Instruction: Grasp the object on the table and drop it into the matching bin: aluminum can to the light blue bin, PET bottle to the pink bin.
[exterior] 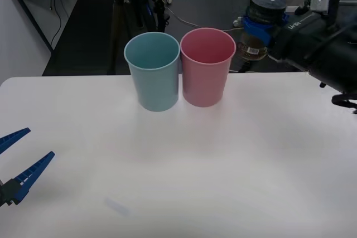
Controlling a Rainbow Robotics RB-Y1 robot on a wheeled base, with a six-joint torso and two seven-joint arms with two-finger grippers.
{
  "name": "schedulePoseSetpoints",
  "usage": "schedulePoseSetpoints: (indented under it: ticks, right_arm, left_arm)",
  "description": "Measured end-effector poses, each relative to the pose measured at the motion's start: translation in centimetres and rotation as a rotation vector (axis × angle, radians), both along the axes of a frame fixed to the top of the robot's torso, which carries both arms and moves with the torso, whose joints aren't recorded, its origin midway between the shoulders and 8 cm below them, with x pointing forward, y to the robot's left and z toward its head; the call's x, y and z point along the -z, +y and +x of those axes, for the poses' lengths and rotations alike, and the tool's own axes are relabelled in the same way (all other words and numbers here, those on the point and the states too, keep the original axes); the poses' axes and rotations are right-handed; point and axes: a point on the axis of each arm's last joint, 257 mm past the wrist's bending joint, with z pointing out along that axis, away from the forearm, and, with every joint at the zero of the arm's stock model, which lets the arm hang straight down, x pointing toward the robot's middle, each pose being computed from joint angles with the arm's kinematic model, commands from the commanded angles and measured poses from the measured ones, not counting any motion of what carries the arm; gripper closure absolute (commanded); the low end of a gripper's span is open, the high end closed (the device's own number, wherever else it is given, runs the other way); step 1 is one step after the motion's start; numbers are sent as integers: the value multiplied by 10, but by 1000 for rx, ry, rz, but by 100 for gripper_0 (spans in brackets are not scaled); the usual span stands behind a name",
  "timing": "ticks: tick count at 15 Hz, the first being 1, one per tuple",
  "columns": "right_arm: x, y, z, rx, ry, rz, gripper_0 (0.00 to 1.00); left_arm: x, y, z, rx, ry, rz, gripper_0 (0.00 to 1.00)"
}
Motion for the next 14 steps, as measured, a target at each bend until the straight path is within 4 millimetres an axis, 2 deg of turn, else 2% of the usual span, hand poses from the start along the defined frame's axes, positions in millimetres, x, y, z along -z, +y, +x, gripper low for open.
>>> schedulePoseSetpoints:
  ticks: [3, 7, 11, 14]
  right_arm:
    - [-7, 14, 36, 5, 0, 3, 100]
    - [0, 29, 82, 19, 11, 14, 100]
    - [7, 40, 114, 40, 4, 21, 100]
    - [14, 52, 129, 49, 3, 14, 100]
  left_arm:
    - [0, 0, 0, 0, 0, 0, 0]
    - [0, 0, 0, 0, 0, 0, 0]
    - [0, 0, 0, 0, 0, 0, 0]
    - [0, 0, 0, 0, 0, 0, 0]
